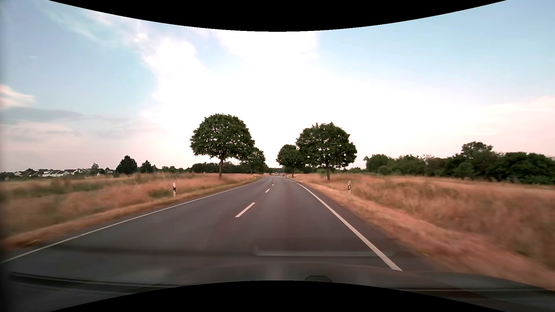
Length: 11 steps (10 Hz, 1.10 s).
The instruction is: Follow the waypoints while adhering to traffic rules and regulations
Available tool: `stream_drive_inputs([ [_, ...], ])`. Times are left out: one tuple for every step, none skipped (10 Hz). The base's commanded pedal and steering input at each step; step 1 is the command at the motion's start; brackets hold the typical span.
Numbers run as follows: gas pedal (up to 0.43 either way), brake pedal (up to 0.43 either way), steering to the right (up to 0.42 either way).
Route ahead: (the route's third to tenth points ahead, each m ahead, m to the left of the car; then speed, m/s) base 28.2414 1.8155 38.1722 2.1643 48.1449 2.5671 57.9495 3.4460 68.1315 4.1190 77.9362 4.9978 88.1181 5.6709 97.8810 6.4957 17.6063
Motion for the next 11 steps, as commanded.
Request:
stream_drive_inputs([
  [0.087,0.000,-0.008],
  [0.087,0.000,-0.008],
  [0.087,0.000,-0.008],
  [0.087,0.000,-0.008],
  [0.087,0.000,-0.009],
  [0.087,0.000,-0.010],
  [0.087,0.000,-0.010],
  [0.087,0.000,-0.010],
  [0.087,0.000,-0.010],
  [0.087,0.000,-0.010],
  [0.087,0.000,-0.010],
])
